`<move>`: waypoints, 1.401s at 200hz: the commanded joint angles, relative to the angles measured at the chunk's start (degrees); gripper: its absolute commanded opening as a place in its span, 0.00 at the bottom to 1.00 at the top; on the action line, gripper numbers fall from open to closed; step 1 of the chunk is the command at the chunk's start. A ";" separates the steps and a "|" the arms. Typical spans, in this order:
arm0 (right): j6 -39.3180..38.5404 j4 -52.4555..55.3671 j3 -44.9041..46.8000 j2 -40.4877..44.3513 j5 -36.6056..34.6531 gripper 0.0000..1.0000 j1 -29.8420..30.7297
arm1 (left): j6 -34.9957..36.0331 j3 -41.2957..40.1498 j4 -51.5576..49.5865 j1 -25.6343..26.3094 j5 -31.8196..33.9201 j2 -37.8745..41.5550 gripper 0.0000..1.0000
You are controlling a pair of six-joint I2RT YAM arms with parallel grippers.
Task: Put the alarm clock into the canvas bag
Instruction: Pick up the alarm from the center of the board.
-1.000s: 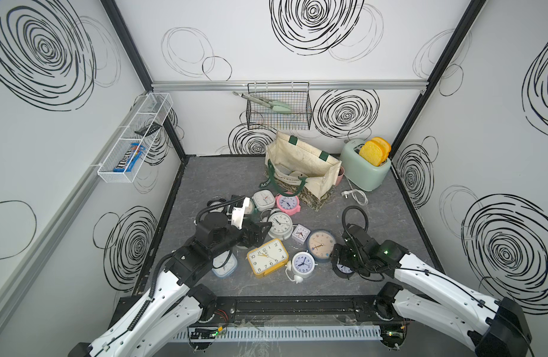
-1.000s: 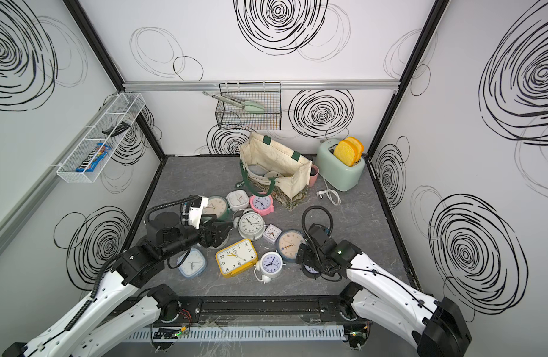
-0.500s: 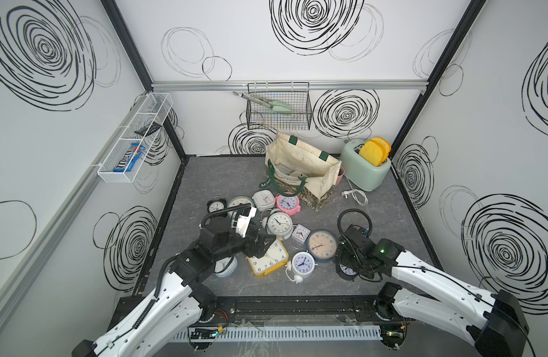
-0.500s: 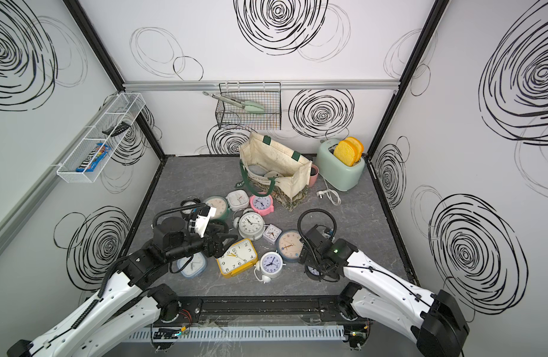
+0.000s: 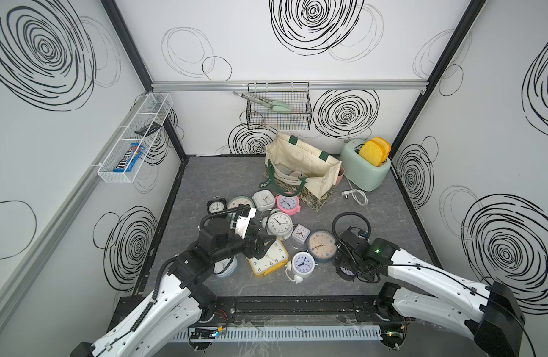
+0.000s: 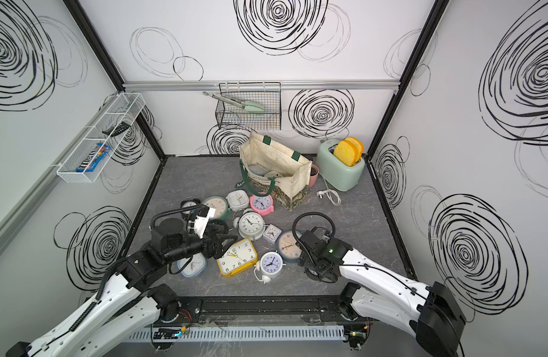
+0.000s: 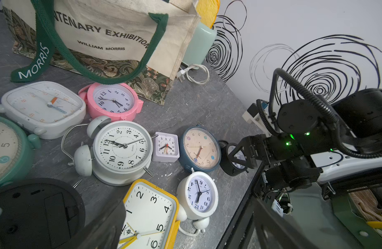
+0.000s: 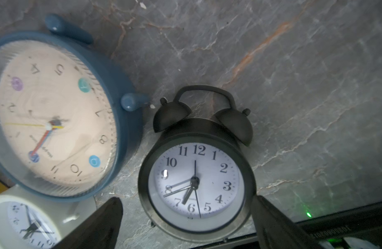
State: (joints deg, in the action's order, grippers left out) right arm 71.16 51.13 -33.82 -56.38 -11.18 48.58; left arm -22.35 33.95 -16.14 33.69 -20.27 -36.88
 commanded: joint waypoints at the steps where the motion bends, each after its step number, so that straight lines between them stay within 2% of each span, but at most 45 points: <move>1: 2.76 -0.18 1.09 -0.70 0.20 0.98 0.29 | -0.15 -0.78 2.85 0.65 0.23 0.76 0.96; 46: 3.09 -0.23 2.55 -1.11 -0.29 0.97 -0.29 | -0.15 -0.66 2.70 0.89 0.67 1.11 0.96; 79: 5.06 3.35 -0.71 -3.51 -1.94 0.97 -0.09 | -0.24 -0.82 2.79 0.94 0.94 1.38 0.96; 128: 8.17 4.42 -2.23 -7.76 -0.62 0.97 0.10 | -0.24 -0.87 2.74 0.94 1.07 1.72 0.96; 187: 10.10 10.06 -7.55 -4.58 -3.39 0.97 0.59 | -0.15 -0.86 2.69 1.02 1.12 1.99 0.96; 235: 10.60 6.36 -2.90 -3.74 -0.57 0.97 0.33 | -0.15 -0.90 2.61 1.20 1.29 2.30 0.96; 280: 10.47 4.74 -1.22 -3.35 -1.05 0.97 0.06 | -0.15 -0.82 2.61 1.62 1.37 2.11 0.96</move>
State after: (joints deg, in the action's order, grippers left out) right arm 80.36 56.05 -36.42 -60.73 -11.79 48.84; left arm -22.50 33.41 -16.16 34.85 -19.22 -35.09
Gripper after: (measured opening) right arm 0.975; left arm 0.962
